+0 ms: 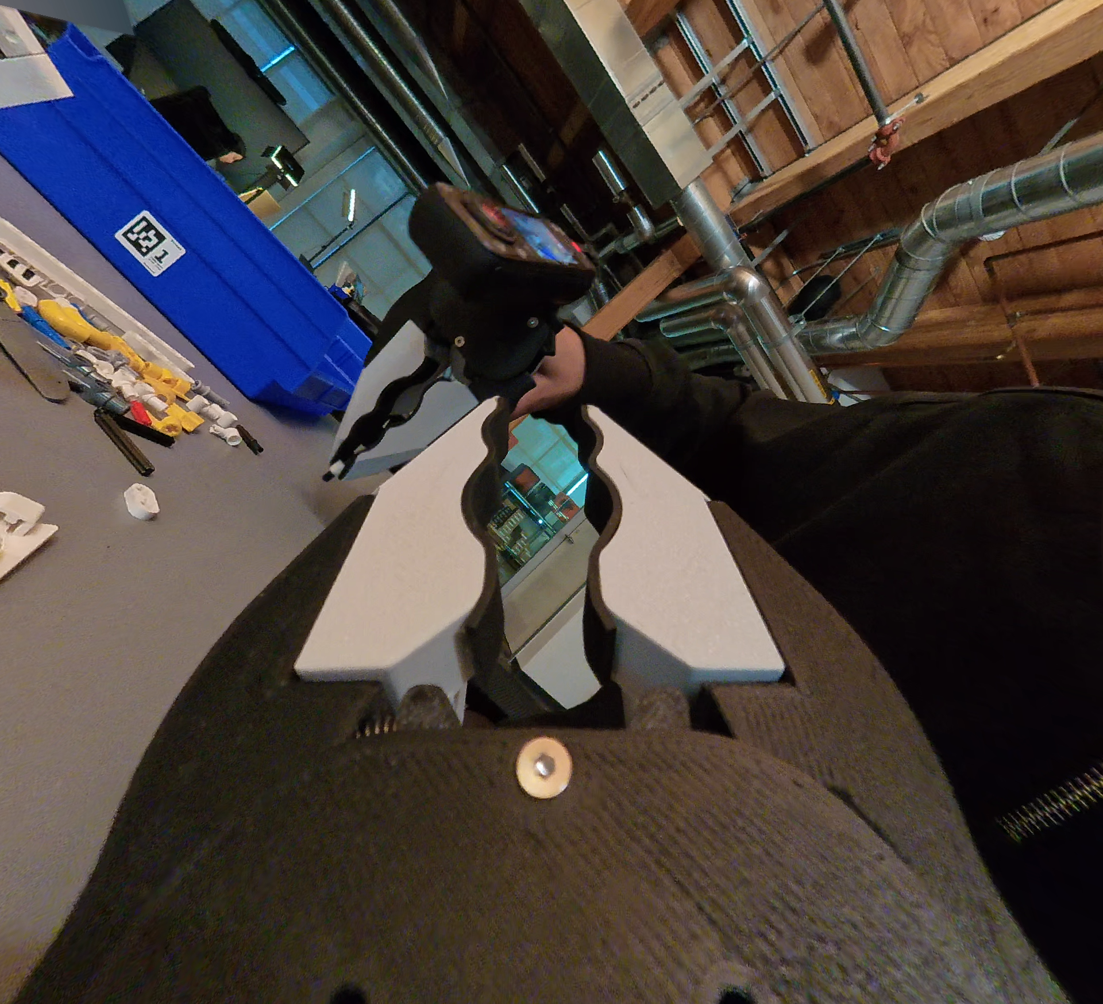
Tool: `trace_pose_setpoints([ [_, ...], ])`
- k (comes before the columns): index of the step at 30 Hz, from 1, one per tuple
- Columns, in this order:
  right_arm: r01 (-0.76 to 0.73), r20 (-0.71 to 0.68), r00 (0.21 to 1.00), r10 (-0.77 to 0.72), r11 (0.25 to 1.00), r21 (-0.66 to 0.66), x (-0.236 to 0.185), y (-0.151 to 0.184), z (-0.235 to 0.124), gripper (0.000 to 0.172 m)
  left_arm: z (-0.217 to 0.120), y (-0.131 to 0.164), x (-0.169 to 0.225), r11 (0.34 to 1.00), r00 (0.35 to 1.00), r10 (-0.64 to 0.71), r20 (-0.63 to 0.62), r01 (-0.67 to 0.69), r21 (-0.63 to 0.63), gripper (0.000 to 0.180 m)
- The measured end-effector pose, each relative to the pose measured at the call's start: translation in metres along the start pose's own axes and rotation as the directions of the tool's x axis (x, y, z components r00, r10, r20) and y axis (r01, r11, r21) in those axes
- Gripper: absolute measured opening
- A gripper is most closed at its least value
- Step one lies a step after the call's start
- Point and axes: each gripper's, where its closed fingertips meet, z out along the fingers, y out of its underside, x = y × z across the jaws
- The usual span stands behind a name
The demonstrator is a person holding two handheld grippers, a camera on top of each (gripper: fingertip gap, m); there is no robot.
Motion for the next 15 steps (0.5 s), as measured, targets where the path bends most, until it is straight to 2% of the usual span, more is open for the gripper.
trace_pose_setpoints([
  [2,0.033,0.016,0.999,-0.032,0.997,-0.067,-0.003,0.004,0.019,0.005,0.0,0.0,0.0,1.0,1.0,-0.001,-0.001,0.001,0.001,0.019],
  [9,0.095,-0.002,0.995,-0.096,0.984,-0.152,0.004,0.003,-0.013,0.005,0.0,0.0,-0.001,1.0,1.0,-0.004,0.003,0.004,-0.001,0.019],
  [12,0.155,0.025,0.988,-0.154,0.963,-0.221,-0.001,0.003,0.008,0.006,0.0,-0.001,0.0,1.0,1.0,-0.009,-0.006,0.009,0.005,0.019],
  [15,0.163,0.057,0.986,-0.156,0.977,-0.141,-0.009,-0.011,0.01,0.005,-0.001,-0.002,0.001,1.0,1.0,-0.013,-0.009,0.013,0.009,0.019],
])
